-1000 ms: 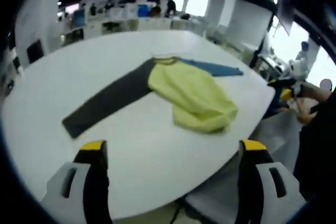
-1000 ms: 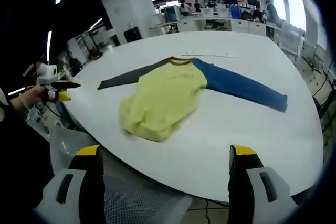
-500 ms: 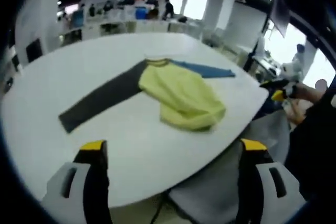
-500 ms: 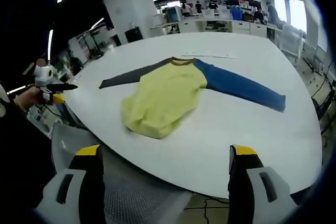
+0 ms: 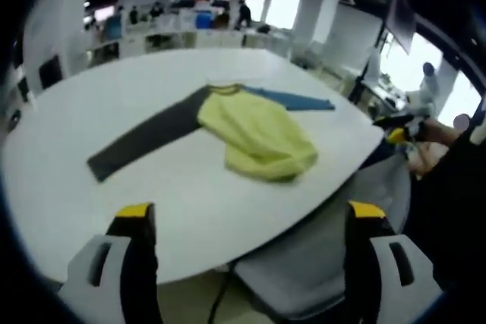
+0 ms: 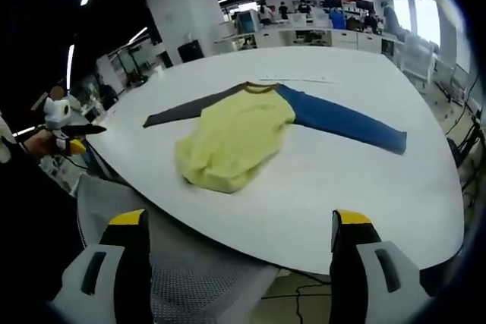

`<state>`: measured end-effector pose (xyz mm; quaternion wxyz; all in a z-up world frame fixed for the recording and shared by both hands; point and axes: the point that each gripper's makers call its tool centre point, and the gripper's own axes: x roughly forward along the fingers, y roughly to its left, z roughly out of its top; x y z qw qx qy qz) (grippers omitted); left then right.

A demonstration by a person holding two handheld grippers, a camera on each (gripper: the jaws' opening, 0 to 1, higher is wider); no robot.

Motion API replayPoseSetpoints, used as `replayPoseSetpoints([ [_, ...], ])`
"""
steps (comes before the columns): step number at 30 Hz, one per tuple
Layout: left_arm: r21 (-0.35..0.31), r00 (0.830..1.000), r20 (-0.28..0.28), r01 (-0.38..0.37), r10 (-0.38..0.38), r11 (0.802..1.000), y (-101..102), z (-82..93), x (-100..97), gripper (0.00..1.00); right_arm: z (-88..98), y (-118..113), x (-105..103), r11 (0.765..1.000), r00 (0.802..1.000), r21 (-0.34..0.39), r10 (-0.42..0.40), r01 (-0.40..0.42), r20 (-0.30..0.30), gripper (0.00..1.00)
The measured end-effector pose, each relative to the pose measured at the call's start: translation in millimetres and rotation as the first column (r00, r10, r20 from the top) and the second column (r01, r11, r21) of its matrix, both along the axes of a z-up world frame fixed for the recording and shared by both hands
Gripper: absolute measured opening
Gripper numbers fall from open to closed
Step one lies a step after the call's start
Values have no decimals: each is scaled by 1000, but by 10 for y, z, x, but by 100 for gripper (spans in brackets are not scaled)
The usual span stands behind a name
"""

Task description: Fold the garment on the visible template until the final outline fits inside the template.

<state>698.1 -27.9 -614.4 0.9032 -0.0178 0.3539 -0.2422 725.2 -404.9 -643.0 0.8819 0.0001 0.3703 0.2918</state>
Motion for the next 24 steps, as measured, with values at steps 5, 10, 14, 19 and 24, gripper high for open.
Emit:
replayPoseSetpoints([
  [5, 1, 1000, -1, -1, 1, 1000, 3, 3, -10, 99, 4, 8, -24, 1000, 1000, 4, -3, 3, 1, 100],
  [10, 2, 1000, 5, 3, -3, 1000, -16, 14, 27, 99, 3, 15, -40, 1000, 1000, 1, 0, 0, 2, 100],
  [14, -3, 1000, 10, 10, -9, 1000, -44, 23, 53, 99, 8, 8, -46, 1000, 1000, -1, -3, 3, 3, 100],
  [19, -6, 1000, 7, 13, -13, 1000, -57, 10, 46, 99, -1, -7, -59, 1000, 1000, -5, -2, 2, -2, 100],
  [24, -15, 1000, -4, 6, -6, 1000, -35, -29, 19, 98, -8, -6, -54, 1000, 1000, -7, 1, -1, -5, 99],
])
